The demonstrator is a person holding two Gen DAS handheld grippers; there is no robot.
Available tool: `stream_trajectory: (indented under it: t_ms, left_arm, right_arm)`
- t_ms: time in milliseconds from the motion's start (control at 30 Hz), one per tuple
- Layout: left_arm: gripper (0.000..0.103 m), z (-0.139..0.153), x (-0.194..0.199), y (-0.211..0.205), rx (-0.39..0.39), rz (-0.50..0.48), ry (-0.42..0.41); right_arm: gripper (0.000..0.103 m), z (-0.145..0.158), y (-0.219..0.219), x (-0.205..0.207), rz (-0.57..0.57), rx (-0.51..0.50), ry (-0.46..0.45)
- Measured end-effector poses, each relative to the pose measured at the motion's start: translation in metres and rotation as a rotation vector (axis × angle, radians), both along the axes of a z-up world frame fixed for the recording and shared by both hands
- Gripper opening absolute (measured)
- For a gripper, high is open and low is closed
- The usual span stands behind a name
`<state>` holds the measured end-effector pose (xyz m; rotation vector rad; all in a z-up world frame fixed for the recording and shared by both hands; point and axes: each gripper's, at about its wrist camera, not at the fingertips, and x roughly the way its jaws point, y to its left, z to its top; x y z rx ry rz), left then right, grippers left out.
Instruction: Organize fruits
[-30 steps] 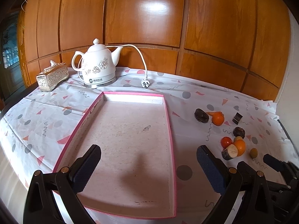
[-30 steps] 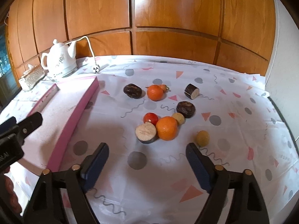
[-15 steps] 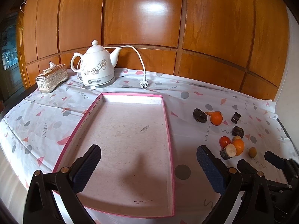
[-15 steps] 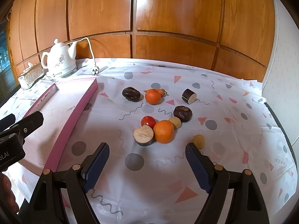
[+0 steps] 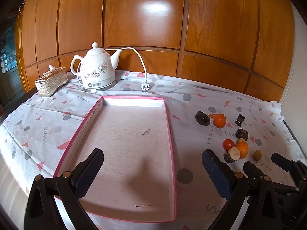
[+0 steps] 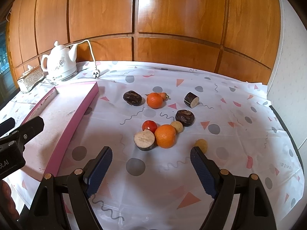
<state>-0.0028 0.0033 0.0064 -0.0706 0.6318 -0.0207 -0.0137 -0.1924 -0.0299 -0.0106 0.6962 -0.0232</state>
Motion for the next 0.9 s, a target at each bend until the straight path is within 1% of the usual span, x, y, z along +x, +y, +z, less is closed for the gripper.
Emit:
stream_trajectory:
  t_ms: [400, 533, 600, 633, 667, 700, 800, 867, 900]
  left_arm:
    - [0.103, 0.001, 0.001, -0.011, 0.021, -0.034, -0.002]
    - [0.103, 0.003, 0.005, -0.019, 0.028, -0.077, 0.004]
    - [0.103, 0.005, 0.010, -0.024, 0.012, -0.117, 0.020]
    - [0.103, 0.005, 0.014, -0.026, -0.007, -0.144, 0.035]
    - [0.103, 0.006, 0.018, -0.029, -0.022, -0.163, 0.046]
    - [0.103, 0.006, 0.022, -0.033, -0.027, -0.171, 0.055]
    - [0.103, 0.006, 0.030, -0.047, -0.027, -0.193, 0.072]
    - [0.103, 0.006, 0.033, -0.059, -0.013, -0.217, 0.062]
    - [0.103, 0.005, 0.035, -0.064, -0.002, -0.230, 0.066]
  right_arm:
    - [0.085, 0.000, -0.005, 0.001, -0.004, -0.002, -0.004]
    - [0.085, -0.001, -0.012, 0.003, -0.012, 0.006, -0.002]
    - [0.085, -0.002, -0.018, 0.005, -0.019, 0.015, 0.005]
    - [0.083, -0.003, -0.022, 0.006, -0.023, 0.020, 0.012]
    - [0.078, -0.005, -0.026, 0.008, -0.031, 0.028, 0.020]
    - [0.076, -0.006, -0.031, 0.009, -0.043, 0.033, 0.026]
    - [0.064, -0.008, -0.049, 0.014, -0.067, 0.054, 0.044]
    - [0.052, -0.010, -0.062, 0.018, -0.076, 0.075, 0.061]
    - [0.050, -0.012, -0.068, 0.020, -0.085, 0.088, 0.067]
